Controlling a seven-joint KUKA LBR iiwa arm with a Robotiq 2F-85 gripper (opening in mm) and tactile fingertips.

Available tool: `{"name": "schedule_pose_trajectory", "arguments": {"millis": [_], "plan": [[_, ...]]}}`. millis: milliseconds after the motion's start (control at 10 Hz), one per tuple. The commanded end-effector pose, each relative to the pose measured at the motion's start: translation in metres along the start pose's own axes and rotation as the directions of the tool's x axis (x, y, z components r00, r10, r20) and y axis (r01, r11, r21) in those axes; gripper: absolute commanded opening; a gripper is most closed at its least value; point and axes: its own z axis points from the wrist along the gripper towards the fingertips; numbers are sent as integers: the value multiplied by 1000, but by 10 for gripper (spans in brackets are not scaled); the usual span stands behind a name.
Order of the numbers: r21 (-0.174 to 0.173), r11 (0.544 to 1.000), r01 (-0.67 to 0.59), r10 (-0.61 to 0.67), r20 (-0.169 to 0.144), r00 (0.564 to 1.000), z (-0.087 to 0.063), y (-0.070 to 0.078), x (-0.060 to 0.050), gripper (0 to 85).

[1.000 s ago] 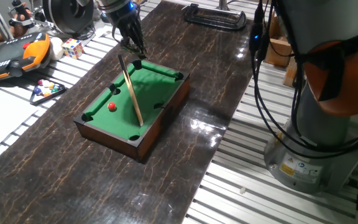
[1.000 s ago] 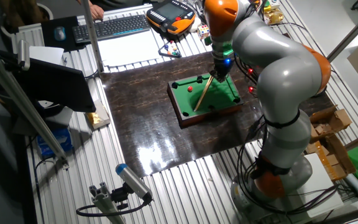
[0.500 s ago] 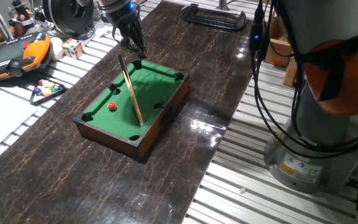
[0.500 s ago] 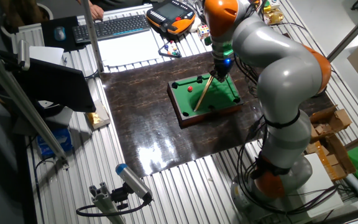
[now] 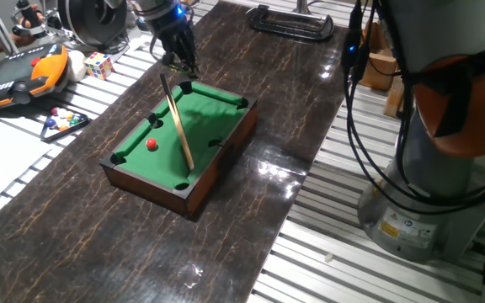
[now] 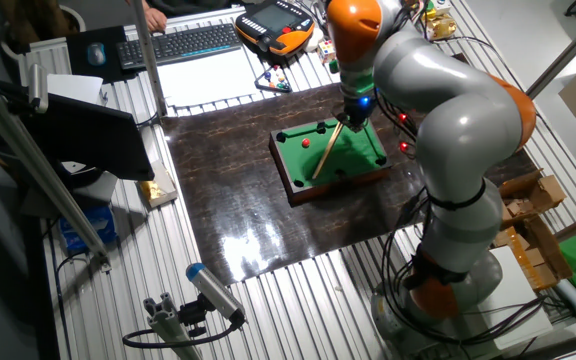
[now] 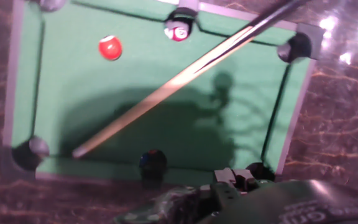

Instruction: Hit the pool ball

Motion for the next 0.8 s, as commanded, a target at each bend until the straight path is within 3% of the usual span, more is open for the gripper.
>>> {"name": "schedule_pose_trajectory", "arguments": {"millis": [0, 200, 300, 400, 500, 600, 700], "plan": [[-31, 986, -166, 165, -30, 986, 0, 0, 0, 7], [-36, 987, -156, 155, -30, 988, 0, 0, 0, 7], [-61, 985, -158, 157, -25, 987, 0, 0, 0, 7], [-144, 972, -183, 181, -27, 983, 0, 0, 0, 7], [-202, 950, -237, 234, -36, 972, 0, 0, 0, 7], [-193, 938, -287, 287, -30, 957, 0, 0, 0, 7], [-186, 929, -319, 316, -46, 948, 0, 0, 0, 7]]}}
